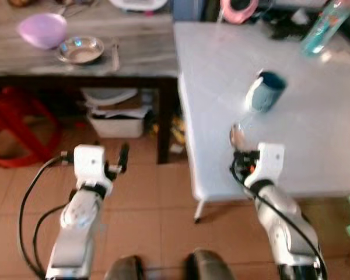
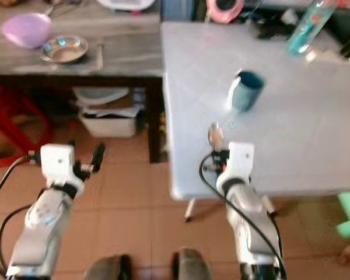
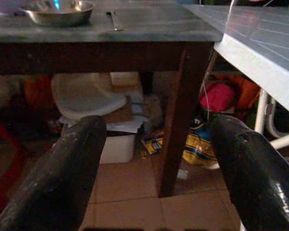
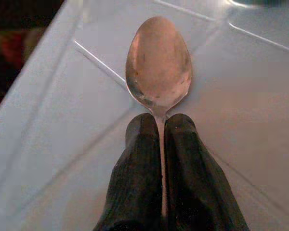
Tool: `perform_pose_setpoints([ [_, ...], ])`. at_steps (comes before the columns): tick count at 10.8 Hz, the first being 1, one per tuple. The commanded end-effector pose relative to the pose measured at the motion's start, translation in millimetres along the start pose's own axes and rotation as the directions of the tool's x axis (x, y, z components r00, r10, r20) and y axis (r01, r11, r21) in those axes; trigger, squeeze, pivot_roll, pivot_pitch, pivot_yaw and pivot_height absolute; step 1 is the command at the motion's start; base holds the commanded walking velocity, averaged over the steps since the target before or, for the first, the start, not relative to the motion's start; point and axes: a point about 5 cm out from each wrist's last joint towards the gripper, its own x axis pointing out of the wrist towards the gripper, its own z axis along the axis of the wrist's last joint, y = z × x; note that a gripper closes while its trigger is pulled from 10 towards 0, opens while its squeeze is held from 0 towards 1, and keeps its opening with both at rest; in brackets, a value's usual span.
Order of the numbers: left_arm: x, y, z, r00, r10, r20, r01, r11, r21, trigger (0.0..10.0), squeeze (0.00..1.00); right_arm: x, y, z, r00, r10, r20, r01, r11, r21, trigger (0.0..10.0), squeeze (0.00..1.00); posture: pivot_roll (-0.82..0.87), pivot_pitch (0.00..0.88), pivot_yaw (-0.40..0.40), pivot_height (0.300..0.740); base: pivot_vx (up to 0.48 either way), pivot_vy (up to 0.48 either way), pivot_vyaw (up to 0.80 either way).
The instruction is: Setting the table
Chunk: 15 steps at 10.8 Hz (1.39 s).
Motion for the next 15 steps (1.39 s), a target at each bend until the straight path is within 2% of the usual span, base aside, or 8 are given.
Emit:
perform_pose_setpoints([
  [1, -1.5, -4.0, -4.9, 1.000, -0.003, -0.016, 0.003, 1.000, -0.007, 10.0, 0.00, -0.2, 1.4, -22.7, 0.996, 0.013, -0.093, -0.014, 1.000, -0.006, 0.0, 0.00, -0.03, 0.143, -0.005, 0.740, 0.240, 0.416, 0.00],
  [2, -2.0, -4.9, -7.9, 1.000, 0.003, -0.020, -0.003, 1.000, -0.008, 10.0, 0.00, 1.8, -1.4, -13.3, 1.000, 0.001, -0.018, -0.002, 0.998, -0.057, 0.0, 0.00, -0.03, 0.141, -0.004, 0.740, 0.240, 0.416, 0.00],
  [3, -1.7, -4.8, -7.8, 1.000, 0.008, -0.018, -0.009, 1.000, -0.008, 10.0, 0.00, 1.6, -3.4, -6.4, 0.999, -0.016, 0.029, 0.018, 0.998, -0.052, 0.0, 0.00, -0.03, 0.141, -0.004, 0.740, 0.244, 0.416, 0.00],
  [6, 1.3, -3.9, -7.5, 1.000, 0.012, 0.000, -0.012, 1.000, 0.012, 10.0, 0.00, 3.4, 1.9, 22.5, 0.980, 0.017, 0.198, 0.009, 0.992, -0.126, 0.0, 0.00, -0.04, 0.147, 0.001, 0.740, 0.299, 0.367, 0.00],
  [9, 3.7, -4.9, -5.7, 1.000, 0.015, 0.015, -0.015, 1.000, 0.006, 10.0, 0.00, 6.3, -3.8, 31.5, 0.972, 0.010, 0.233, 0.024, 0.990, -0.139, 0.0, 0.00, -0.05, 0.140, -0.001, 0.740, 0.462, 0.000, 0.00],
  [12, 7.1, -3.2, -2.6, 0.999, 0.026, 0.037, -0.027, 1.000, 0.010, 10.0, 0.00, 9.7, 2.6, 32.7, 0.970, 0.041, 0.241, -0.004, 0.989, -0.150, 0.0, 0.00, -0.04, 0.135, -0.006, 0.740, 0.480, 0.000, 0.00],
  [13, 7.2, -5.9, -1.7, 0.999, 0.021, 0.041, -0.021, 1.000, 0.014, 10.0, 0.00, 10.2, 3.9, 33.3, 0.969, 0.047, 0.241, -0.008, 0.987, -0.159, 10.0, 0.00, -0.04, 0.135, -0.007, 0.740, 0.458, 0.000, 0.00],
  [15, 5.7, -10.2, -2.9, 0.999, 0.003, 0.043, -0.003, 1.000, 0.014, 10.0, 0.00, 11.1, 2.9, 32.9, 0.970, 0.038, 0.241, 0.001, 0.988, -0.157, 10.0, 0.00, -0.05, 0.135, -0.007, 0.740, 0.439, 0.000, 0.00],
])
